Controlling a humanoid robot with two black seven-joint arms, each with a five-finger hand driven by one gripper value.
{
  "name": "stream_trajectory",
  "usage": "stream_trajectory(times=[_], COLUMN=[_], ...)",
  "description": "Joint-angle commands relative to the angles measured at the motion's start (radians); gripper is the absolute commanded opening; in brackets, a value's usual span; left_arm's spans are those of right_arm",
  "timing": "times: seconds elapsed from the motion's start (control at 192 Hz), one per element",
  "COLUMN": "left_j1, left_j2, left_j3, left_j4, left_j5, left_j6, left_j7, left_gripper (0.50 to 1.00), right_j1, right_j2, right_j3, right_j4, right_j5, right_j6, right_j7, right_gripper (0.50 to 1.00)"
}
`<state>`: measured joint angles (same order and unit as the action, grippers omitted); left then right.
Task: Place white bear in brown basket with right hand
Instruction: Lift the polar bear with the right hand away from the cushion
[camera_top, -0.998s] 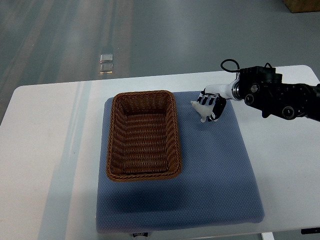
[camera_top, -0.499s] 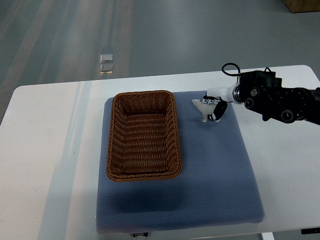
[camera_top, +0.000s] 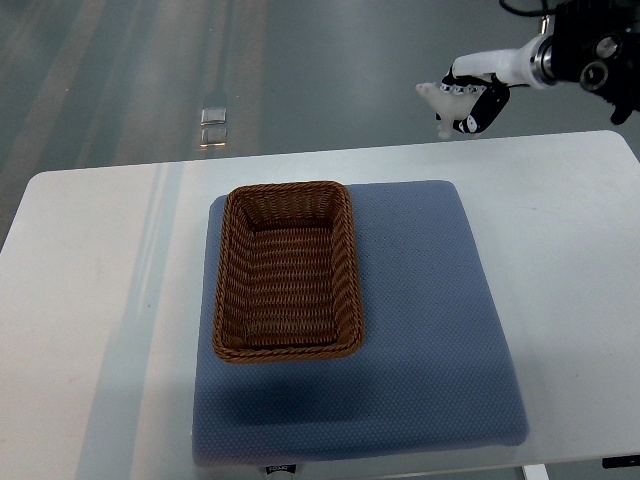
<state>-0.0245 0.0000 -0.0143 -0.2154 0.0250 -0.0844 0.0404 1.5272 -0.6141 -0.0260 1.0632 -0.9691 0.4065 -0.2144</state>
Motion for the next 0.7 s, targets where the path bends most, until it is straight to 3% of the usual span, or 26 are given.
stream_trajectory(times=[0.0, 0.234, 0.395, 0.696], left_j1=[0.0, 0.0, 0.0, 0.0], left_j2=[0.0, 0.0, 0.0, 0.0], left_j3=[0.002, 0.001, 0.002, -0.001], left_j4=[-0.006, -0.001, -0.004, -0.001], left_j5=[0.001, 0.0, 0.0, 0.0], left_j6=[0.0, 0.0, 0.0, 0.0], left_j7=[0.001, -0.001, -0.001, -0.001], left_gripper=[1.0, 1.0, 1.0, 1.0], right_j1=[0.074, 0.087, 0.085, 0.019], right_j2=[-0.056, -0.029, 0.131, 0.479], right_j3=[-0.003, -0.003, -0.014, -0.078], right_j4=[0.054, 0.081, 0.066, -0.103], right_j5=[0.04, 0.061, 0.158, 0.15], right_j6=[0.025, -0.015, -0.152, -0.204], right_j7=[-0.005, -0.003, -0.003, 0.001], right_gripper=[0.5, 0.5, 0.502, 0.535])
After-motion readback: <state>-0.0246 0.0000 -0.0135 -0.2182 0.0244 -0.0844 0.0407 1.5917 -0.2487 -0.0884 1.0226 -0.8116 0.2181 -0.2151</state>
